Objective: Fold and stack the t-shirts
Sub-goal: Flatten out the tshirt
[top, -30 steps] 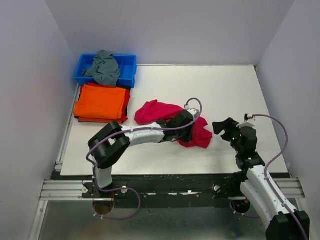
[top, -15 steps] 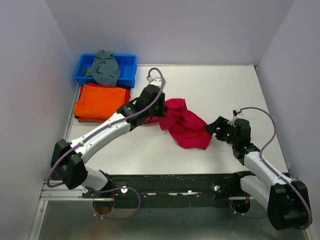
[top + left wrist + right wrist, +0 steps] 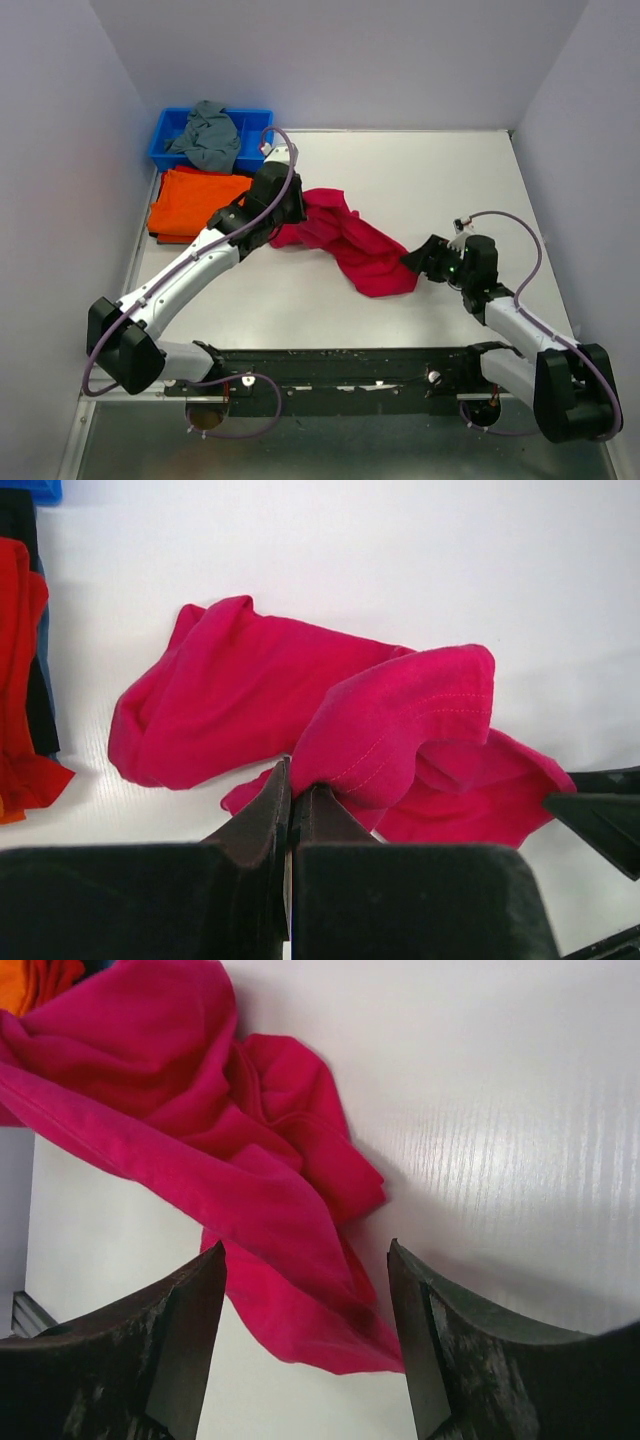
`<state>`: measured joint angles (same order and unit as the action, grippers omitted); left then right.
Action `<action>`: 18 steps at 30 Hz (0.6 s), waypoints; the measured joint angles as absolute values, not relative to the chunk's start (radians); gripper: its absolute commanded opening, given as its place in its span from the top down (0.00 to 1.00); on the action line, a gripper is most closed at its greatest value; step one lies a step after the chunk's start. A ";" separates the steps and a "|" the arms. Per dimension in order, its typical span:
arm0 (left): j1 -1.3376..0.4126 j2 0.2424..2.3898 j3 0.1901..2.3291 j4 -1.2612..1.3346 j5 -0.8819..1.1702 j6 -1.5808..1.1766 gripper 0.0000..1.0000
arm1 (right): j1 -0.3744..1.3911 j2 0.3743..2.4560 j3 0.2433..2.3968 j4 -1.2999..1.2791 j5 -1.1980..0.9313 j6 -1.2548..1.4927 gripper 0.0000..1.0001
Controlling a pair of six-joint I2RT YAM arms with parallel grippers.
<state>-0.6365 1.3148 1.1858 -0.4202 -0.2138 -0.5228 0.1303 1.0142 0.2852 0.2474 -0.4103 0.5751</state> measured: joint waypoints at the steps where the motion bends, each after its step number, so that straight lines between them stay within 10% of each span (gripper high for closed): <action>1: -0.634 1.317 1.190 -0.419 -0.214 -0.522 1.00 | 0.132 1.031 0.286 0.249 -0.416 0.575 0.28; 18: -0.516 1.501 1.538 -0.435 -0.194 -0.516 1.00 | 0.164 1.102 0.293 0.260 -0.453 0.575 0.45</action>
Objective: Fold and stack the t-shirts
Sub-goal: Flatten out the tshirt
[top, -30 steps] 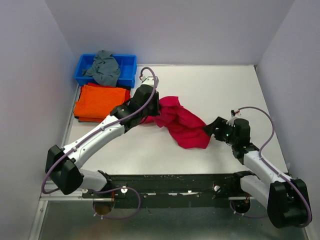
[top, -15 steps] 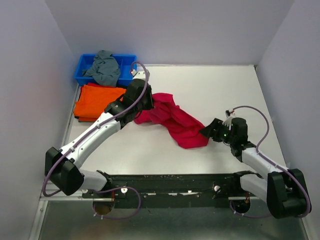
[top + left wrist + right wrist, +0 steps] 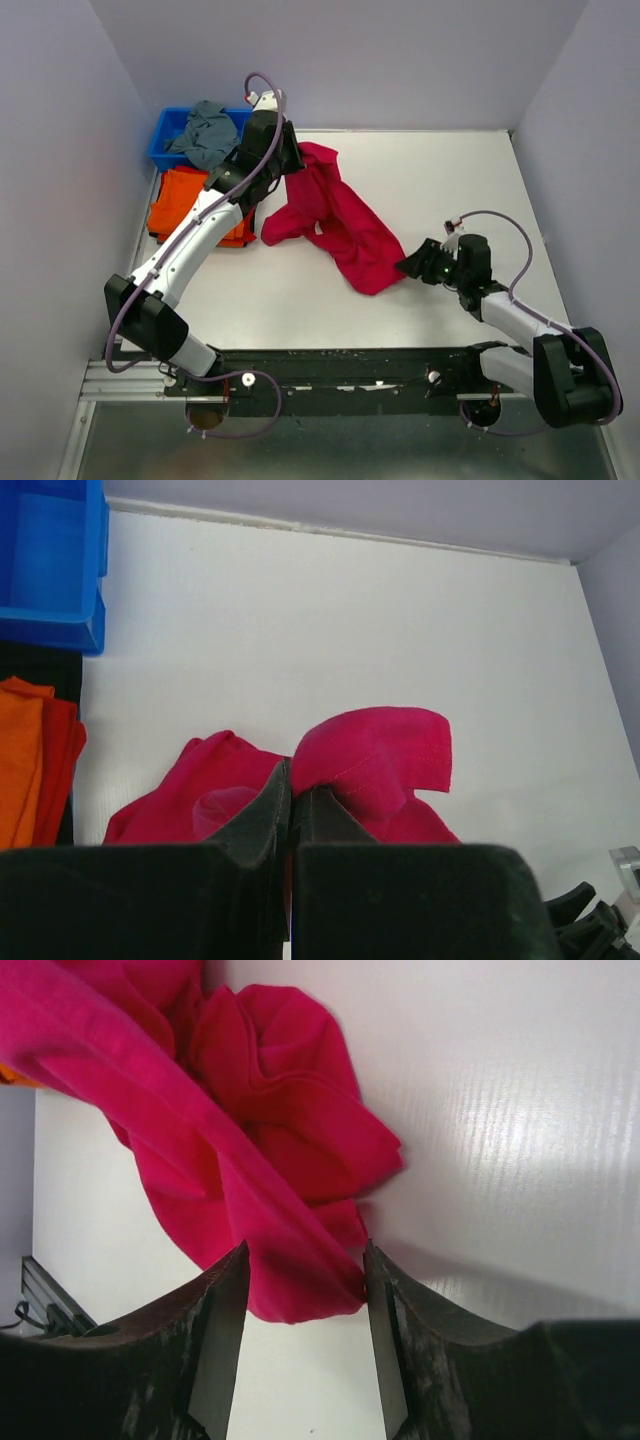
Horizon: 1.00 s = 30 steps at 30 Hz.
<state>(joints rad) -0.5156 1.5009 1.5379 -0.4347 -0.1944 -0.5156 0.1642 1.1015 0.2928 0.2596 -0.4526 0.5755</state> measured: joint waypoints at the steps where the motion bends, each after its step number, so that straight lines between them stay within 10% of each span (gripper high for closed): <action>1: -0.512 1.509 1.551 -0.434 -0.189 -0.515 1.00 | 0.168 1.112 0.295 0.264 -0.459 0.575 0.48; 8: -0.509 1.551 1.587 -0.451 -0.150 -0.515 1.00 | 0.205 1.143 0.317 0.277 -0.489 0.561 0.65; 12: -0.500 1.568 1.607 -0.463 -0.138 -0.513 1.00 | 0.214 1.130 0.322 0.276 -0.487 0.548 0.99; 21: -0.464 1.649 1.801 -0.549 -0.139 -0.474 1.00 | 0.216 1.097 0.523 0.057 -0.295 0.549 0.99; 30: -0.318 2.004 2.562 -0.768 -0.093 -0.459 1.00 | 0.177 1.330 1.365 -0.357 0.023 0.524 0.99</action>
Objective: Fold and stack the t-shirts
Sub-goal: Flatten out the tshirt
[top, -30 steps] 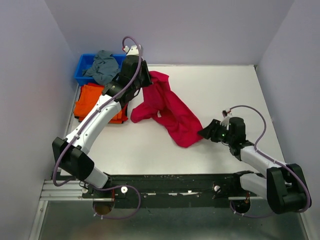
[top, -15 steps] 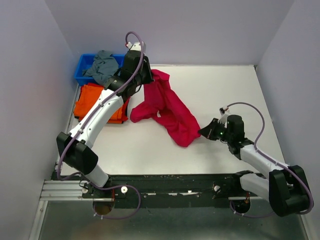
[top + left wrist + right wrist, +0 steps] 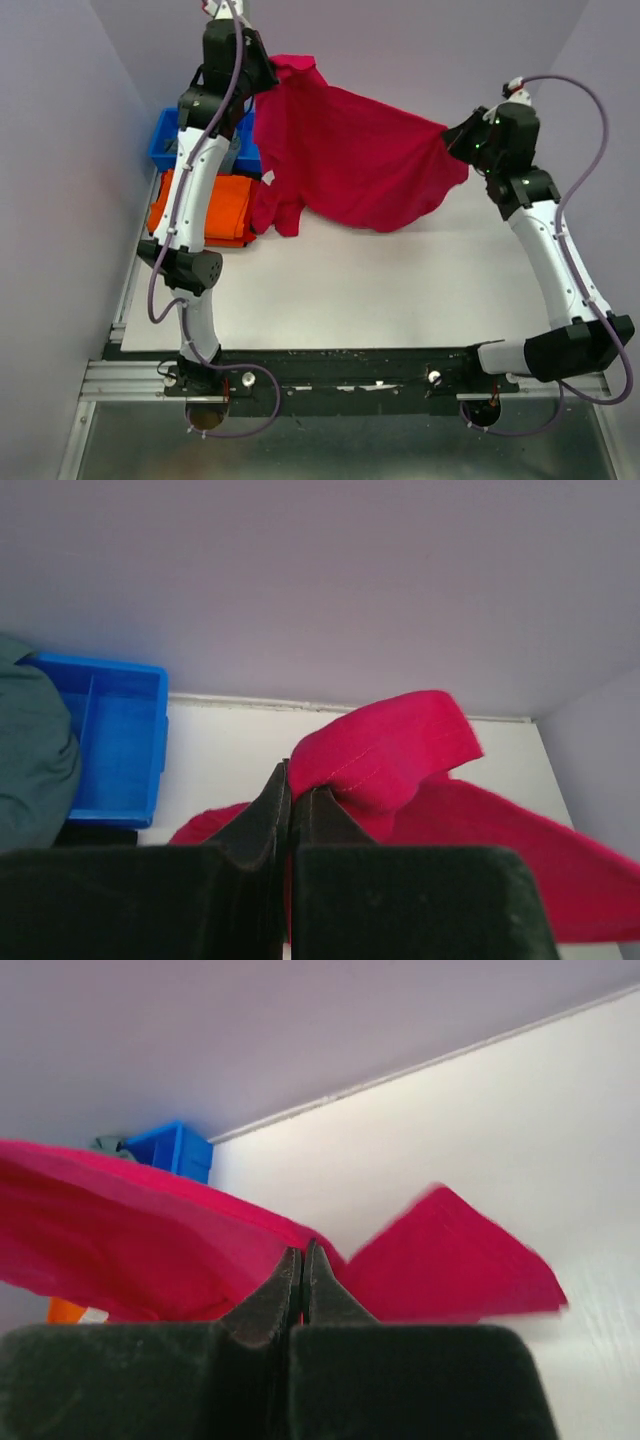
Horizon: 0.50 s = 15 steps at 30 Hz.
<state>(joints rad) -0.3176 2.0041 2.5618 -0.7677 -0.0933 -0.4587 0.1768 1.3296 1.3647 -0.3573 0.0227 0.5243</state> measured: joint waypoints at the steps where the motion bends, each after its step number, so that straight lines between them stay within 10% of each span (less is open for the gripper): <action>1: -0.299 1.994 2.565 -0.764 -0.076 -0.464 1.00 | 0.173 1.343 1.448 -0.382 0.035 0.521 0.99; 15: -0.251 1.154 2.024 -0.559 0.039 -0.498 1.00 | 0.169 0.766 1.680 -0.582 0.051 0.393 0.99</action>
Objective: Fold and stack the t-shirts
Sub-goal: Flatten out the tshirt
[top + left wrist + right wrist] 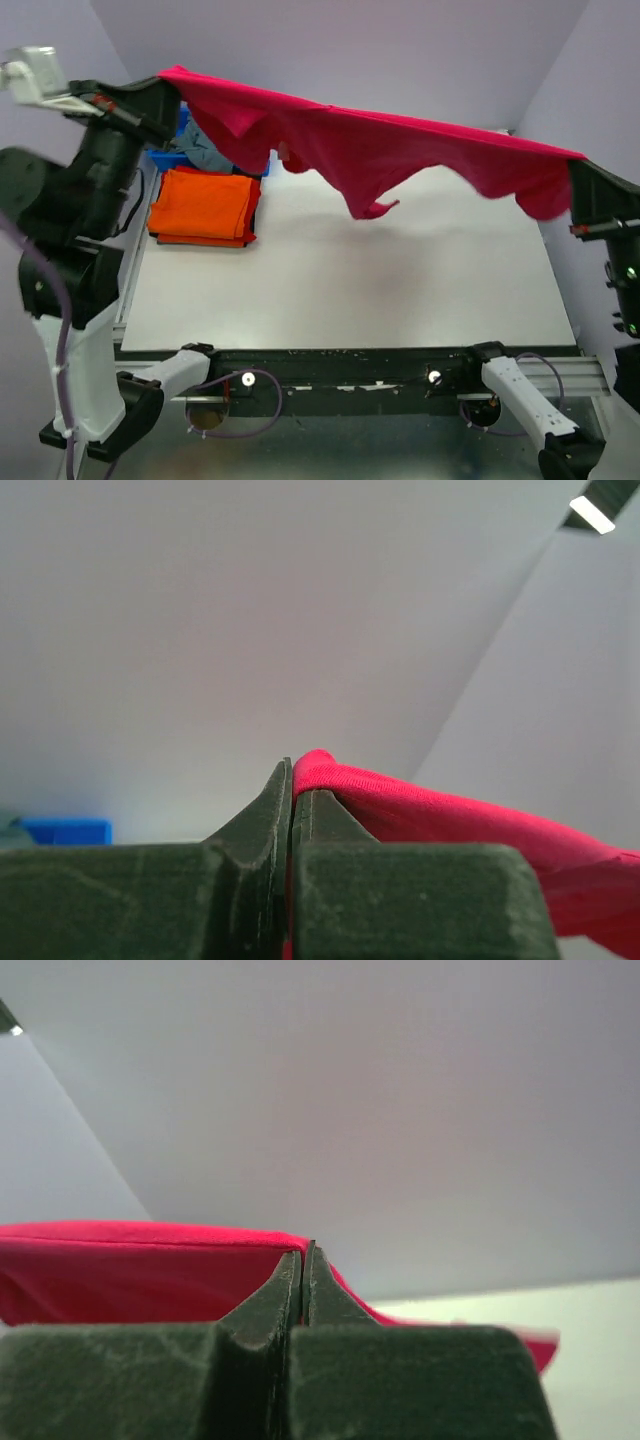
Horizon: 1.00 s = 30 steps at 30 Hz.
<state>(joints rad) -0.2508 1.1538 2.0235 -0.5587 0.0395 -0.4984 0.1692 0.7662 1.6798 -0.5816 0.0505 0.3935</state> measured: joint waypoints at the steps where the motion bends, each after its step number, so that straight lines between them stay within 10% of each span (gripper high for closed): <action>1: -0.251 1.129 2.045 -0.542 0.048 -0.499 1.00 | 0.169 0.736 1.700 -0.581 0.045 0.390 0.99; 16: -0.250 1.581 2.020 -0.321 0.118 -0.550 1.00 | 0.168 1.263 1.673 -0.648 0.062 0.365 0.99; 22: -0.247 2.028 2.500 -0.511 0.109 -0.539 1.00 | 0.118 1.583 2.062 -0.806 0.055 0.358 0.99; 30: -0.246 1.777 2.338 -0.251 0.092 -0.531 1.00 | -0.033 1.601 2.381 -0.765 -0.051 0.396 0.99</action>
